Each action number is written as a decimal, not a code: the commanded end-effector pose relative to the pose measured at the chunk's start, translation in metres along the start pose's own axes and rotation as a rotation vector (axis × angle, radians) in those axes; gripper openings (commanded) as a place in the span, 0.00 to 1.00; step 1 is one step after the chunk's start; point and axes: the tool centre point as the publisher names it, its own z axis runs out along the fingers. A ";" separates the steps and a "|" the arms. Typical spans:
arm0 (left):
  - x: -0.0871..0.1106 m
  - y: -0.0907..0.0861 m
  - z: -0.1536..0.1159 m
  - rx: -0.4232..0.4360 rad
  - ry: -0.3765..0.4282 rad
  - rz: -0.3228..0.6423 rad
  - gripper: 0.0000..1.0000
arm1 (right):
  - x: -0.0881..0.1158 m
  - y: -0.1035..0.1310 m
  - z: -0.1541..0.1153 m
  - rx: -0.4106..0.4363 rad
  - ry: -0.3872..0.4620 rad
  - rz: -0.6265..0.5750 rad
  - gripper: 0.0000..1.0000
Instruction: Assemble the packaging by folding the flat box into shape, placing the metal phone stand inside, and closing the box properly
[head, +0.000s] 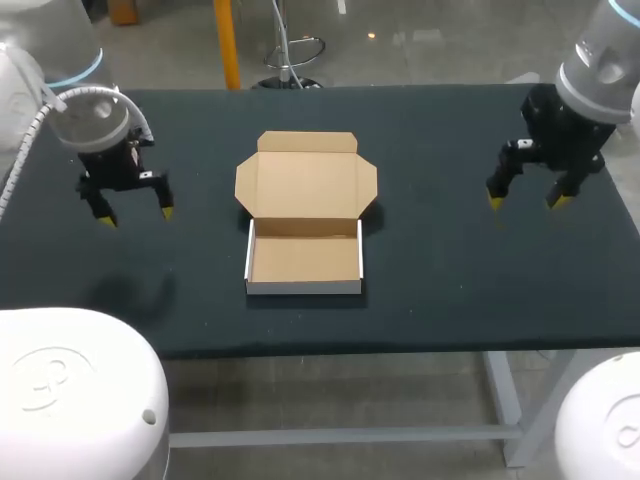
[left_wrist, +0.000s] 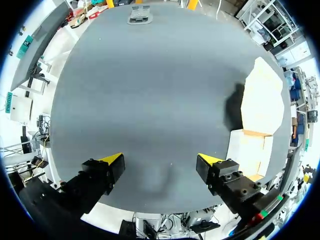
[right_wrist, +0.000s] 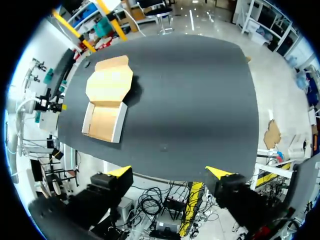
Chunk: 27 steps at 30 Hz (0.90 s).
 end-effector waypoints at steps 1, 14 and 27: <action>0.004 -0.008 0.004 -0.055 -0.010 0.000 1.00 | 0.000 0.000 -0.002 0.004 -0.001 0.000 1.00; 0.004 -0.008 0.004 -0.055 -0.010 0.000 1.00 | 0.000 0.000 -0.002 0.004 -0.001 0.000 1.00; 0.010 -0.027 0.015 -0.050 -0.024 0.017 1.00 | 0.000 0.000 -0.002 0.004 -0.001 0.000 1.00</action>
